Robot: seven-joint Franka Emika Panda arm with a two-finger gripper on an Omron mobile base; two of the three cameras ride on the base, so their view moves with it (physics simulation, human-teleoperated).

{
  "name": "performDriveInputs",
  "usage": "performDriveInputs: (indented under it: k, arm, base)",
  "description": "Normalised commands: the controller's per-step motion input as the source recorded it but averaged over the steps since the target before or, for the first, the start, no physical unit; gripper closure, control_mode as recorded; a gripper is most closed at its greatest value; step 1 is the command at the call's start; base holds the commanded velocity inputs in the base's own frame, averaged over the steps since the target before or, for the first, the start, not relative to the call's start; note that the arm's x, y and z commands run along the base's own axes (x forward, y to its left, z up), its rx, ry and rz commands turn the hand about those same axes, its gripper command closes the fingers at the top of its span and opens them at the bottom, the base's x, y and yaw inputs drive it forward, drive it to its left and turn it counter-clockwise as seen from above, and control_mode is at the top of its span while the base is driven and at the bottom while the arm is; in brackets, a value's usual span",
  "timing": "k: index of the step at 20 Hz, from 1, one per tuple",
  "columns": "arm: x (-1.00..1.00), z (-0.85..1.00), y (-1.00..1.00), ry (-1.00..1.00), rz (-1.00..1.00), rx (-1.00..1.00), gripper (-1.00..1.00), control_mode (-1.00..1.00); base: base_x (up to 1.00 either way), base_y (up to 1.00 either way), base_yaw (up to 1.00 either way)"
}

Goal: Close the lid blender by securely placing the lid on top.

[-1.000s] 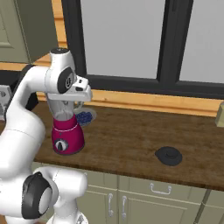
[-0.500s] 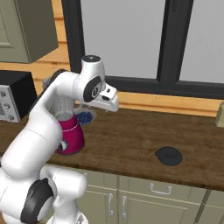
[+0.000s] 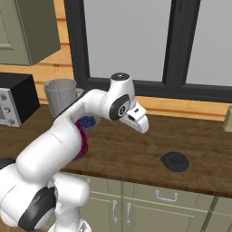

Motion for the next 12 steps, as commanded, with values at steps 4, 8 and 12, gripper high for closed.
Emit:
performDriveInputs:
  k: [4, 8, 12]
  arm:
    - [0.01, -0.28, -1.0, 0.14, -0.28, 0.0, -1.0, -1.0]
    - [0.03, -0.19, -1.0, 0.22, -0.3, 0.0, -1.0, -1.0]
    - [0.33, -0.09, -1.0, 0.23, -0.25, 0.09, -1.0, -1.0]
  base:
    - [0.0, 0.0, 0.0]
    - [0.0, 0.0, 0.0]
    - [0.0, 0.0, 0.0]
